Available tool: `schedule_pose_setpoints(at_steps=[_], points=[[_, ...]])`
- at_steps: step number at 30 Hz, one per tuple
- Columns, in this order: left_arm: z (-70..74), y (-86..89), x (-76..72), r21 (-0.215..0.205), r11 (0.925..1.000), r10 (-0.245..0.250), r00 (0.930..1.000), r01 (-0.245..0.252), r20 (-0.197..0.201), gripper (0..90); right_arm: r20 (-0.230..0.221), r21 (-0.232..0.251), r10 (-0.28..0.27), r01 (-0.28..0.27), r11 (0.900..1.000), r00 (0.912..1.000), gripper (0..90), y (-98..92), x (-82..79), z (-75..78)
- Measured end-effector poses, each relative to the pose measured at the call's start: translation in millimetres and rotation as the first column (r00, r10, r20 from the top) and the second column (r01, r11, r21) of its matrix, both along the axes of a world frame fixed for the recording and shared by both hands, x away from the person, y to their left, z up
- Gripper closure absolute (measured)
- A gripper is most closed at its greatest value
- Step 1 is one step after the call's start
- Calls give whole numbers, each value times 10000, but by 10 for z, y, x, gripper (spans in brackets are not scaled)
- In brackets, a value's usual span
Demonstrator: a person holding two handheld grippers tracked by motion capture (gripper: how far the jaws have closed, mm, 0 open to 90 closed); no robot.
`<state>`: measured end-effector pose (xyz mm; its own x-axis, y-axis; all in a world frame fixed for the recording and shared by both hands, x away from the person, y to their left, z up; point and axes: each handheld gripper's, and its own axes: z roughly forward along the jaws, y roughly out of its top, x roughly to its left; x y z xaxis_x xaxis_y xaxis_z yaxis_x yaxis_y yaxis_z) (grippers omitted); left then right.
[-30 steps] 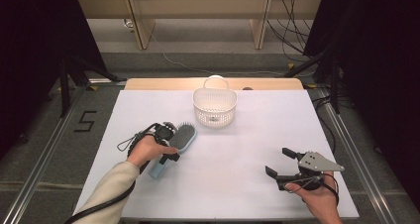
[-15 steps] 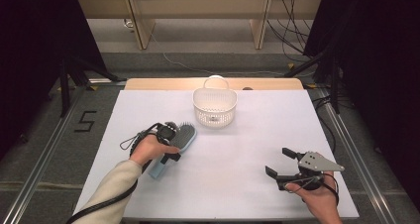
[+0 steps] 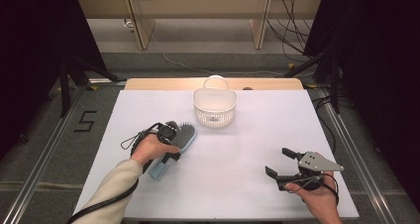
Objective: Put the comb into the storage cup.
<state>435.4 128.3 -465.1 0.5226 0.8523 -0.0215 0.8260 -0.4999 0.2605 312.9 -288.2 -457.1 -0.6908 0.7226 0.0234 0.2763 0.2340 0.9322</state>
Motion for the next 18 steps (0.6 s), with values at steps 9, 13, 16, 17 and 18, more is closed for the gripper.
schedule_pose_setpoints(at_steps=[9,13,16,17,18], points=[[21,-5,27,7,9997,225,9996,-225,-159,467,-6,0,11,-11,10000,10000,120,-1,0,0],[28,-3,46,101,9998,192,9994,-189,-291,499,-22,6,12,-12,10000,10000,120,0,1,-2],[31,-7,58,157,9997,197,9992,-191,-352,513,-29,9,22,-22,10000,10000,120,1,1,-3],[30,-9,58,169,9997,194,9992,-188,-352,515,-27,1,21,-21,10000,10000,120,0,0,-2],[31,-11,58,163,9997,197,9991,-191,-375,519,-27,0,18,-18,10000,10000,120,0,0,-2]])
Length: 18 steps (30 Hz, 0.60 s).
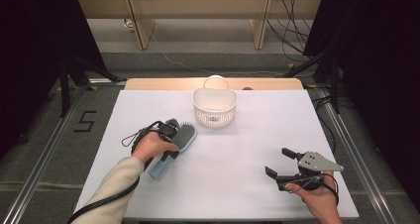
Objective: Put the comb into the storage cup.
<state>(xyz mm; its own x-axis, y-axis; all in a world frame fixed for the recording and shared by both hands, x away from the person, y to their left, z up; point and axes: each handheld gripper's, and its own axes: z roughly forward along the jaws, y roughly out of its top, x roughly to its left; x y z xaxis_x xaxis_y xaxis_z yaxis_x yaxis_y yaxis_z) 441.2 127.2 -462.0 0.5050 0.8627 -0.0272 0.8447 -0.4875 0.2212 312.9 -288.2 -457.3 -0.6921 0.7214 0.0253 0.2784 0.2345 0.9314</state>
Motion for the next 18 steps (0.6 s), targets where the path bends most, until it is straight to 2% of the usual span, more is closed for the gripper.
schedule_pose_setpoints(at_steps=[4,9,18], points=[[9,-11,8,77,10000,-46,9999,47,-153,570,-4,2,15,-15,10000,10000,120,2,1,-2],[16,-27,34,243,9997,-82,9993,90,-351,588,-3,0,14,-14,10000,10000,120,2,1,-2],[22,-34,38,345,9994,115,9981,-94,-604,641,-5,-5,9,-9,10000,10000,120,1,1,-1]])
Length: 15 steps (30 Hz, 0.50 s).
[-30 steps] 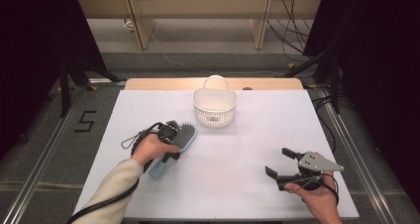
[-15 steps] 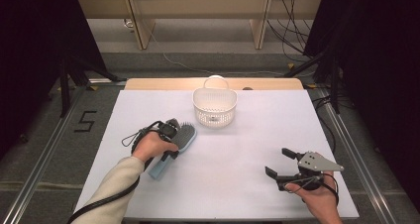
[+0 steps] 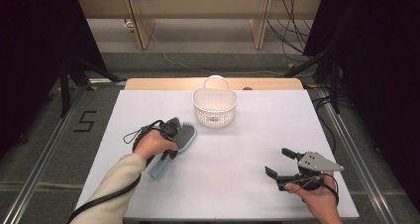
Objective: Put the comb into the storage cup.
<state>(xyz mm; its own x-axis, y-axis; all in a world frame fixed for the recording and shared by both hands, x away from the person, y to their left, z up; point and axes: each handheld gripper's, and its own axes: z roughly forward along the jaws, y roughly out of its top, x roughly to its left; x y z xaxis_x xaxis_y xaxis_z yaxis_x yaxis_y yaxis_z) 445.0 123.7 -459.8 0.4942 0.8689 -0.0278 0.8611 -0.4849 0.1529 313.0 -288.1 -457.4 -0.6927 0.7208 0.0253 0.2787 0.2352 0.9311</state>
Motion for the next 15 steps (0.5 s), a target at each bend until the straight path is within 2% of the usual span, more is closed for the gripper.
schedule_pose_setpoints(at_steps=[8,15], points=[[5,10,4,47,9999,93,9996,-91,-248,684,-11,-4,1,-1,10000,10000,120,0,1,-1],[2,22,-17,-42,9999,118,9999,-118,-117,693,-20,-13,-3,3,10000,10000,120,3,0,-2]])
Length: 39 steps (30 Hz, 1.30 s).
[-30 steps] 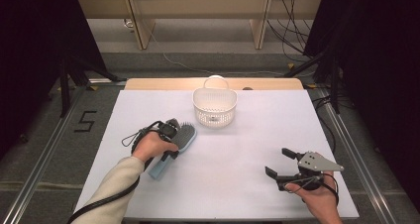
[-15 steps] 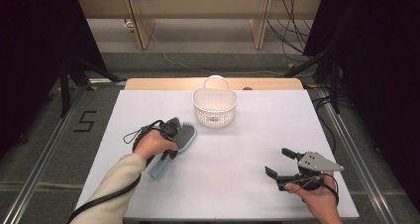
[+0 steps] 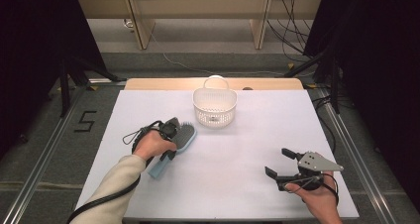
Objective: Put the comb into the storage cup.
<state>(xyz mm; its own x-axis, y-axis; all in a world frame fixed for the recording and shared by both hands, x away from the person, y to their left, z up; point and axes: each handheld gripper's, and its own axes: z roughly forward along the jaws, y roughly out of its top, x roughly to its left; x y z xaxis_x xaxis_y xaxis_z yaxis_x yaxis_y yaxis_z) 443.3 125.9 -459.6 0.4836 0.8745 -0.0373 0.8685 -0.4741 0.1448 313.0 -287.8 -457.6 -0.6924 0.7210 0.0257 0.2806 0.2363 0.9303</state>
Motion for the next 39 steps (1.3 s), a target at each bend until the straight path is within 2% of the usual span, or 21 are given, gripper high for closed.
schedule_pose_setpoints(at_steps=[7,39], points=[[-2,23,-6,-183,9995,276,9996,-275,39,696,0,-1,1,-1,10000,10000,120,0,-1,0],[-13,91,-94,-654,9975,316,9972,-272,679,700,-9,12,-1,1,10000,10000,120,-1,-1,1]])
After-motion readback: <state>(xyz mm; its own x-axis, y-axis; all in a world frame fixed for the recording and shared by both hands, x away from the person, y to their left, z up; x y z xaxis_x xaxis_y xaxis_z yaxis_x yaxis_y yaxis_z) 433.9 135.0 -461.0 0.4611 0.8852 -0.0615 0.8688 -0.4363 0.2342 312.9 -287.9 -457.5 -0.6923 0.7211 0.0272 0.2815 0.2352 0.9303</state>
